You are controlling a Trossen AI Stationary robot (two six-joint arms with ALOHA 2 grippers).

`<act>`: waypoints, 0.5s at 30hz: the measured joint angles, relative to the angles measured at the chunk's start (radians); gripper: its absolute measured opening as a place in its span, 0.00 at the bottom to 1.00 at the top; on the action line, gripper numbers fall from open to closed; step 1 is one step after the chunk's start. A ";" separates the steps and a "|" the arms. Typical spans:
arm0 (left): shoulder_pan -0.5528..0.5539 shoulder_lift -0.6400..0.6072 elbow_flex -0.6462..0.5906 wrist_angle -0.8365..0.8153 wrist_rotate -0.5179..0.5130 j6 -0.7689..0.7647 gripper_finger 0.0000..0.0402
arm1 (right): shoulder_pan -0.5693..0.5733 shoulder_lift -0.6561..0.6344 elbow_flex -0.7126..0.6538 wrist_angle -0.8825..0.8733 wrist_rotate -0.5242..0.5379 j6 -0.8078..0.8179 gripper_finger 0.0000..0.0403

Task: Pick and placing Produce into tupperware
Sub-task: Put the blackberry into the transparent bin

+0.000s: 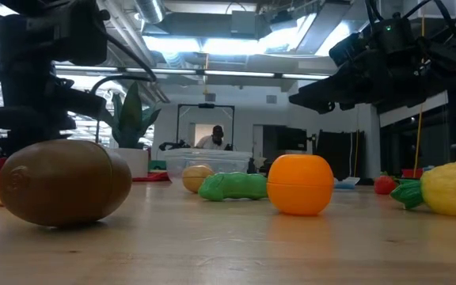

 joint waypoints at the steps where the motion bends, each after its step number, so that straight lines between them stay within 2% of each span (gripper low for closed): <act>1: 0.000 -0.004 -0.002 0.001 -0.002 -0.010 0.22 | 0.000 0.000 0.000 0.000 0.000 0.000 0.62; 6: 0.001 -0.040 0.008 -0.010 -0.036 -0.017 0.25 | 0.000 0.000 0.000 0.000 0.000 0.000 0.62; 15: 0.027 -0.146 0.018 -0.001 -0.076 0.032 0.20 | 0.000 0.000 0.000 -0.006 0.000 -0.001 0.62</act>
